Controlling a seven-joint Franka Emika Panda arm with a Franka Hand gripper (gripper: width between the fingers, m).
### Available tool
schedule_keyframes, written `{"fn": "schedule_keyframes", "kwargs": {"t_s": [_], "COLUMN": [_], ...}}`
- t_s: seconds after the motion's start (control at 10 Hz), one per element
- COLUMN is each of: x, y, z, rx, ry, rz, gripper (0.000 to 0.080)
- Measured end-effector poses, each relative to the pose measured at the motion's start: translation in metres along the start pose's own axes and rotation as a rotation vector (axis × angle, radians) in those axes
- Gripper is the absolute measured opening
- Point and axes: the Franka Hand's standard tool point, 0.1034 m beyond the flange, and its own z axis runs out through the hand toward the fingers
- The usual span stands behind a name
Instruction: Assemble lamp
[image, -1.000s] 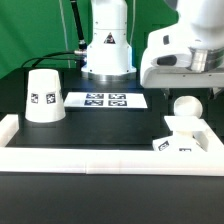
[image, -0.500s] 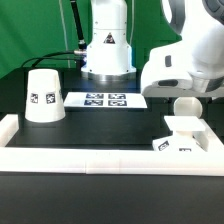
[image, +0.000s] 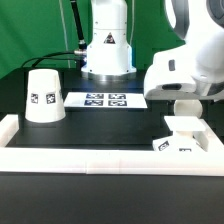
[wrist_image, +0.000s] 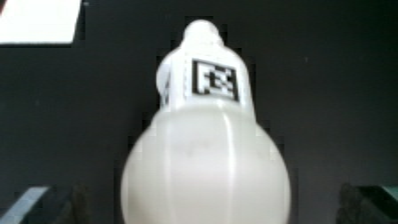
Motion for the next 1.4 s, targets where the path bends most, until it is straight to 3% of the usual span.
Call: {"fn": "schedule_keyframes", "kwargs": {"t_s": [0.1, 0.7, 1.4], "x": [0.002, 0.016, 0.014], "y": [0.003, 0.001, 0.006], "z": [0.002, 0.007, 0.030], "rx": [-0.001, 0.002, -0.002], "ry": [-0.060, -0.027, -0.042], "rz": [0.001, 0.002, 0.013], "gripper": [0.0698, 0.0698, 0.0698]}}
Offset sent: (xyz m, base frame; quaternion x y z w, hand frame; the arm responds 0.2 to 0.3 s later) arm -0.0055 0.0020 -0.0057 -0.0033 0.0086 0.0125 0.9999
